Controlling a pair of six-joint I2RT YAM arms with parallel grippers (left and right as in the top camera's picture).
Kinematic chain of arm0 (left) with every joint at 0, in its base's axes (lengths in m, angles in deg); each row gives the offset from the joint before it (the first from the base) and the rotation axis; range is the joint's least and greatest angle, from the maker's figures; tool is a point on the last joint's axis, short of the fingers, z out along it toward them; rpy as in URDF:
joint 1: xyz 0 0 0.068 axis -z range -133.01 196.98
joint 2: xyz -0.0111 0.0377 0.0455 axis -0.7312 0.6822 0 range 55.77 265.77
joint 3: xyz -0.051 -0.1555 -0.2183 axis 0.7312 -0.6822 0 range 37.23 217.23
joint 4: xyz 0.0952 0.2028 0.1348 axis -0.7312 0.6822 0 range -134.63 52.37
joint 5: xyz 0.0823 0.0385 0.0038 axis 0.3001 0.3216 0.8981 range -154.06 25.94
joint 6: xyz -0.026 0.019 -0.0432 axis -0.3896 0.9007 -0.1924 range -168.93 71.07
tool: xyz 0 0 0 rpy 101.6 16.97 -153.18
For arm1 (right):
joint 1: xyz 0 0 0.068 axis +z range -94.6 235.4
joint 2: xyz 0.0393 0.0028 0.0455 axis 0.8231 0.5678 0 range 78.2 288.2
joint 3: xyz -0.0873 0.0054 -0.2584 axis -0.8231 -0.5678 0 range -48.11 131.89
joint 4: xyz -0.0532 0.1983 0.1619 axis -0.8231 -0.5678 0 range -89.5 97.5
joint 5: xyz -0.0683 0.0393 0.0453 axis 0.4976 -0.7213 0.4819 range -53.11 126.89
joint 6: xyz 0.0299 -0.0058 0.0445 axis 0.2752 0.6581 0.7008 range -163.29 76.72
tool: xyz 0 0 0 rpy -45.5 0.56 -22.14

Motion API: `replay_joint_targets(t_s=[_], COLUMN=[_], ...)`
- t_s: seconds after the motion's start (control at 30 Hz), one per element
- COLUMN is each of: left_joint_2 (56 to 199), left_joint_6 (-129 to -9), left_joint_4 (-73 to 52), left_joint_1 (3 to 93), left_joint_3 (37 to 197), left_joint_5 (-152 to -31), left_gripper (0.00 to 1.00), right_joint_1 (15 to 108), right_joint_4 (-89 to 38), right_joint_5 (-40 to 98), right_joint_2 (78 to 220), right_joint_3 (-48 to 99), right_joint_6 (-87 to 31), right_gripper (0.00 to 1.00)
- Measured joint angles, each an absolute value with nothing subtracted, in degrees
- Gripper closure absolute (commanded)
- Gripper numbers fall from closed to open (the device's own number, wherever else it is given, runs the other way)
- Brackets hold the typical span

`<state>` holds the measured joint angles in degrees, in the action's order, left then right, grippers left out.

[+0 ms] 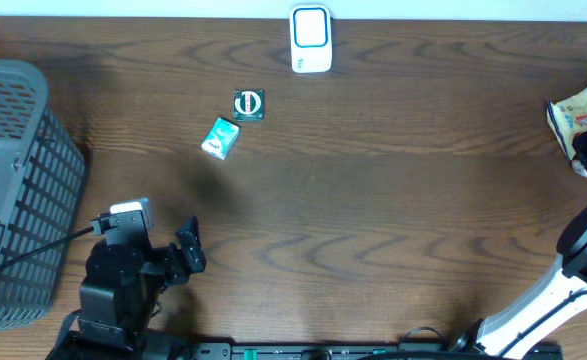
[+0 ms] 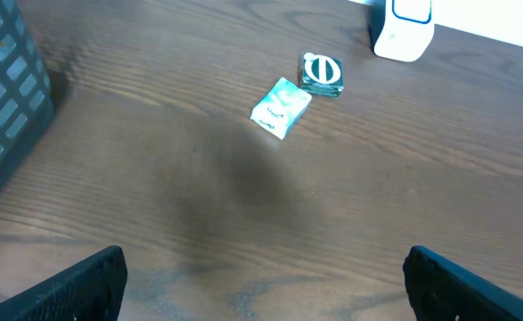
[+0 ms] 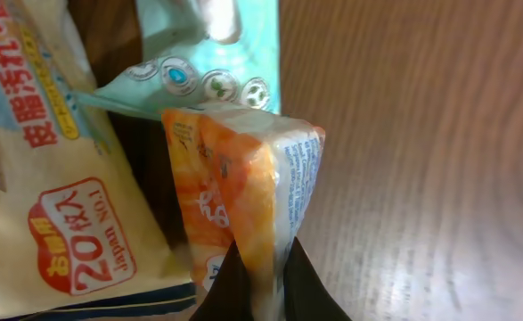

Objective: Scan the item barcode
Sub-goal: 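Carry the tissue pack to the right edge and release it, then move the right gripper to the teal tissue pack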

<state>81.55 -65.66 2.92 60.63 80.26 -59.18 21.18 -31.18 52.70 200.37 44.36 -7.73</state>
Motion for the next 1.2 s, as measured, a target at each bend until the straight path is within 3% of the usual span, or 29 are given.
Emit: replay_joint_targets(t_s=[0.13,0.2,0.3,0.43,0.83,1.03,1.2], left_joint_2=[81.55,81.55,81.55,81.55,81.55,81.55,81.55], left_joint_6=[-65.66,-65.68,-65.66,-65.66,-65.66,-65.66,-65.66], left_joint_4=[2.92,2.92,2.92,2.9,2.92,2.92,2.92], left_joint_1=[60.63,60.63,60.63,60.63,60.63,60.63,60.63], left_joint_3=[80.26,80.26,80.26,80.26,80.26,80.26,80.26], left_joint_5=[-59.18,-59.18,-59.18,-59.18,-59.18,-59.18,-59.18], left_gripper=[0.02,0.02,0.02,0.02,0.02,0.02,0.02], right_joint_1=[21.18,21.18,21.18,21.23,21.29,21.8,23.92], right_joint_4=[-29.93,-29.67,-29.25,-29.47,-29.52,-28.9,-28.9], right_joint_5=[48.83,46.73,44.07,41.92,39.72,31.28,16.94], right_joint_2=[200.37,200.37,200.37,200.37,189.94,179.69,178.47], right_joint_3=[44.07,44.07,44.07,44.07,43.59,43.66,43.7], right_joint_6=[-7.76,-7.69,-9.16,-12.74,-15.45,-15.78,-18.9], right_gripper=[0.93,0.65,0.39,0.26,0.22,0.41,0.29])
